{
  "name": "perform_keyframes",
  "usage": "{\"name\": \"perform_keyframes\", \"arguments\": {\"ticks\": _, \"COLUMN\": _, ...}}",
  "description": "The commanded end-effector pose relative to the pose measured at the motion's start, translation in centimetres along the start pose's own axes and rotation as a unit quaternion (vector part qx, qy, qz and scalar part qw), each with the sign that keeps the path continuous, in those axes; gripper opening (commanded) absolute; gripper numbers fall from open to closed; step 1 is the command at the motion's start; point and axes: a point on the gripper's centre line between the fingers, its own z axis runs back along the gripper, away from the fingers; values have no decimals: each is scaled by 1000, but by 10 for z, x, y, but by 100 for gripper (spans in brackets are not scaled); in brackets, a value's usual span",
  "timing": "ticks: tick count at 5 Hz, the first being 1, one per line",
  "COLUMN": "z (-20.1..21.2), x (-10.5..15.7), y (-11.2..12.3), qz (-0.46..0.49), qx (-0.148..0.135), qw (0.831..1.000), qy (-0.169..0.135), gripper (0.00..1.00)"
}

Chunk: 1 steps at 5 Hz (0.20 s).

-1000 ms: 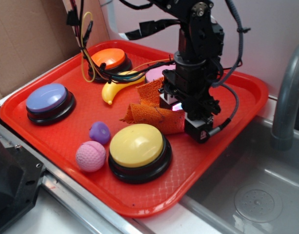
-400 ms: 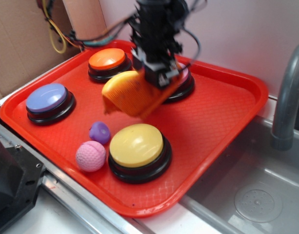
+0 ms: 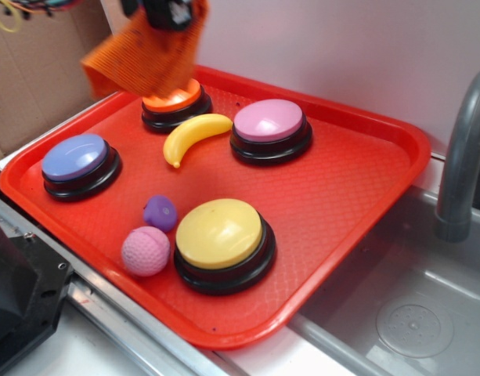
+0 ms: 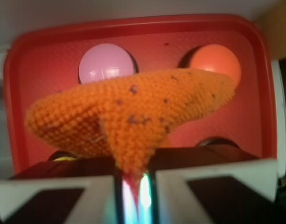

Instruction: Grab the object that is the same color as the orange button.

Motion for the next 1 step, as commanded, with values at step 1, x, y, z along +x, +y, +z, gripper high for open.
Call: {"name": "perform_keyframes", "arguments": {"ticks": 1, "z": 14, "x": -26, "y": 32, "qz": 85, "qx": -1, "qw": 996, "qy": -38, "gripper": 0}}
